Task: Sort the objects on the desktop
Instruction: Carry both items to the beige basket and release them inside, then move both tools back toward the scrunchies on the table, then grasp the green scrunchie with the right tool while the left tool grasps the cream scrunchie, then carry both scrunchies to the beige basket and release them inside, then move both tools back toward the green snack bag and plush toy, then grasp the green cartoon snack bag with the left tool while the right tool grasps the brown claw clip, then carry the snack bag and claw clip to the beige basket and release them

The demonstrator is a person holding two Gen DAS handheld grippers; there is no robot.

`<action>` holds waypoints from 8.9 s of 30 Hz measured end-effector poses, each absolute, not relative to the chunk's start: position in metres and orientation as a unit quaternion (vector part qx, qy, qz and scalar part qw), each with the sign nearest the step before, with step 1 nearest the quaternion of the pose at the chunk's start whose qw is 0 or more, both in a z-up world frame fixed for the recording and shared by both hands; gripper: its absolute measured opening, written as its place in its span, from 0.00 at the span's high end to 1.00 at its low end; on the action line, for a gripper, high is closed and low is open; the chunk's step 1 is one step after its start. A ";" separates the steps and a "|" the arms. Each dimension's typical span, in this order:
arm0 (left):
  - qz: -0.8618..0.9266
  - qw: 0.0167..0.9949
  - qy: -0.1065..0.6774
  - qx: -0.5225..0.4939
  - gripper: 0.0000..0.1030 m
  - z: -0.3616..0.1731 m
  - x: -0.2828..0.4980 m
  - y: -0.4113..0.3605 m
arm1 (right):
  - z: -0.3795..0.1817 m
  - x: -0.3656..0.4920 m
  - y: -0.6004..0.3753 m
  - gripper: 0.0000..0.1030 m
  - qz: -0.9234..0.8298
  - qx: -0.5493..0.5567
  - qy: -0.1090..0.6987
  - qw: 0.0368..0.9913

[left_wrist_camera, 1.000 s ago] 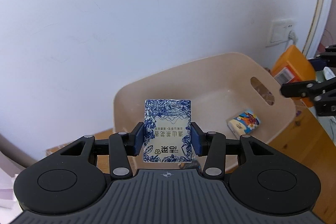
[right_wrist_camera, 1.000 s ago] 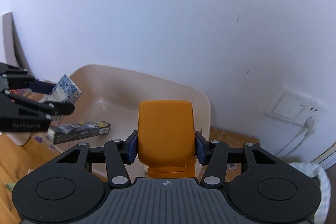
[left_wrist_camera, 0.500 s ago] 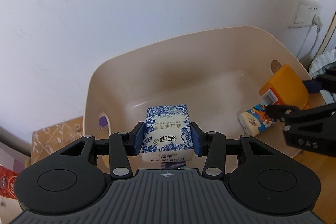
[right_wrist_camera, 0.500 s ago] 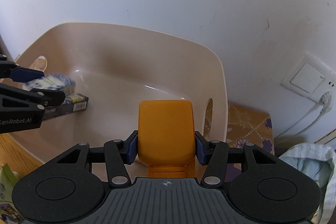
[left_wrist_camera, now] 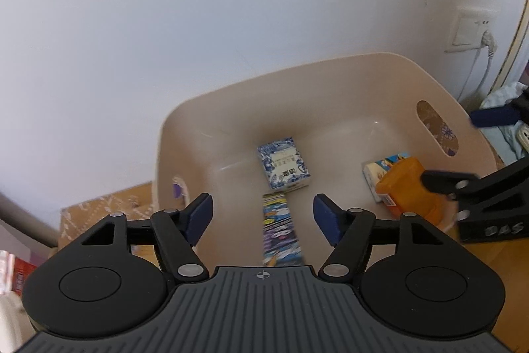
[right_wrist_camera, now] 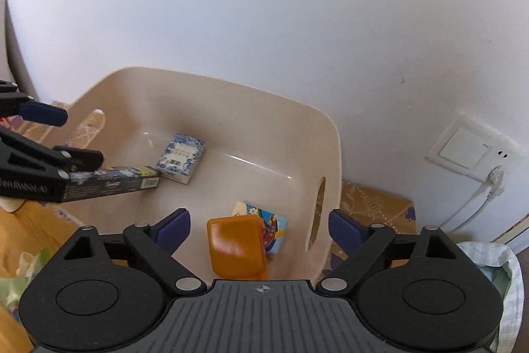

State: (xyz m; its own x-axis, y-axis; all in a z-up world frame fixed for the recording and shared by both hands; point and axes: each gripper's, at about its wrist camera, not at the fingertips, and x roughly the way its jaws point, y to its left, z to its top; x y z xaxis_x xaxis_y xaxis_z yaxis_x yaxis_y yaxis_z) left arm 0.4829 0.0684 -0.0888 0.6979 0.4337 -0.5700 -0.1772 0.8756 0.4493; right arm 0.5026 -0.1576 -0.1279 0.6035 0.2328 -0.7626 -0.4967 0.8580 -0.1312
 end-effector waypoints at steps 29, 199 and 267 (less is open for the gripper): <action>0.233 0.872 0.396 0.169 0.30 -0.128 0.315 0.122 | -0.166 0.407 -0.221 0.00 0.253 -0.158 0.439 0.848; 0.123 0.869 0.409 0.250 0.28 -0.160 0.351 0.024 | -0.187 0.328 -0.256 0.00 0.210 0.018 0.506 0.837; 0.110 0.888 0.446 0.005 0.60 -0.174 0.365 0.046 | -0.178 0.353 -0.286 0.64 0.203 -0.031 0.493 0.845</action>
